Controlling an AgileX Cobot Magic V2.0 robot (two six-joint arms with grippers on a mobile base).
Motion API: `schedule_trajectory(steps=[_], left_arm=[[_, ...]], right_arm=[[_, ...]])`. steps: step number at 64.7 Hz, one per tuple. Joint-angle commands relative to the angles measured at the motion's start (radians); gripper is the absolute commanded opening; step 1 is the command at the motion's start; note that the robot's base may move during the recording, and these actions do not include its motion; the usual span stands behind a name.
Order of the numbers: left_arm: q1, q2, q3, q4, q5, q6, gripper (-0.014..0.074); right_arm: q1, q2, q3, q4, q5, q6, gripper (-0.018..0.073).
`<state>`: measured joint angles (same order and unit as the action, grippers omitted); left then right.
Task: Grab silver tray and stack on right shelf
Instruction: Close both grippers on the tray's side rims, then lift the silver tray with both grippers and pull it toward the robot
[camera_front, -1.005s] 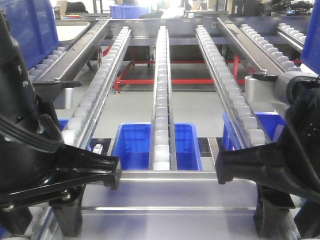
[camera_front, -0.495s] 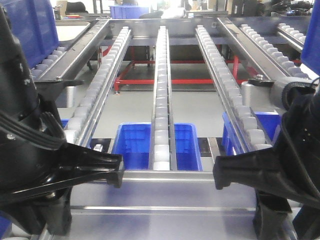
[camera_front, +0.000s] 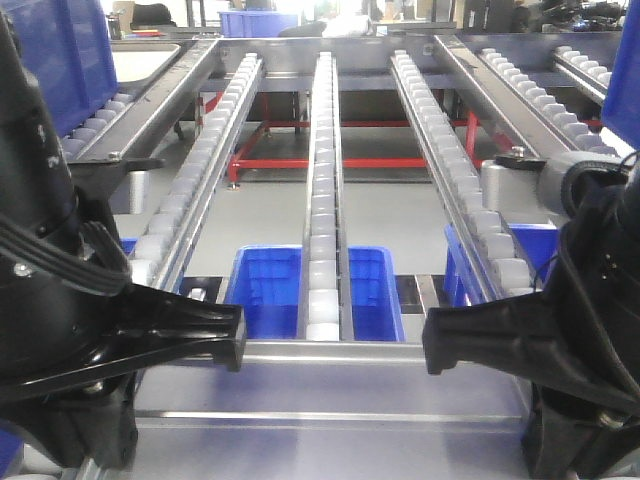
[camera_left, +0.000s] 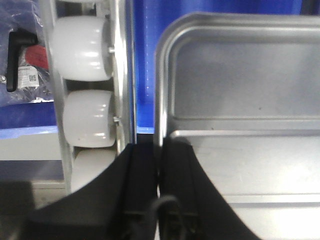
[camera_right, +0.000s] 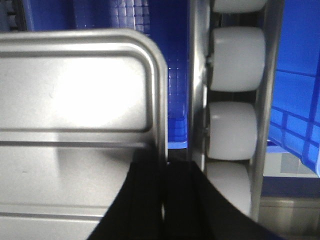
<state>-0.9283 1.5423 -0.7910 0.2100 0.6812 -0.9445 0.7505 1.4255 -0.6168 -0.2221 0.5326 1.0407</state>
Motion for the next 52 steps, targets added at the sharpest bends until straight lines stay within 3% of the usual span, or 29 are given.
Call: schedule_trajectory(steps=[1,11,24,36,43,52], left_arm=[[-0.004,-0.027,-0.021,0.009,-0.006,-0.005,-0.0099],[-0.004,-0.031,-0.052,-0.026,0.034,-0.006,-0.0099],[-0.004,-0.057,-0.145,-0.026,0.205,0.004,-0.0099],[-0.004,-0.145,-0.158,-0.08,0.226,0.008,-0.0099],[-0.027,-0.19,-0.147,-0.07,0.285,0.006,-0.0099],[-0.12,-0.227,-0.119,0.005,0.315,-0.123,-0.0099]], right_arm=[[-0.001,-0.022,-0.023,-0.016,-0.017,-0.004,0.0057],[-0.001,-0.043,-0.045,-0.004,0.024,-0.004,0.0057],[-0.001,-0.108,-0.131,-0.004,0.184,-0.004,0.0057],[-0.001,-0.199,-0.153,0.024,0.249,-0.004,0.0057],[0.013,-0.236,-0.145,0.056,0.306,-0.002,0.0057],[0.073,-0.243,-0.107,0.055,0.312,0.043,0.0057]])
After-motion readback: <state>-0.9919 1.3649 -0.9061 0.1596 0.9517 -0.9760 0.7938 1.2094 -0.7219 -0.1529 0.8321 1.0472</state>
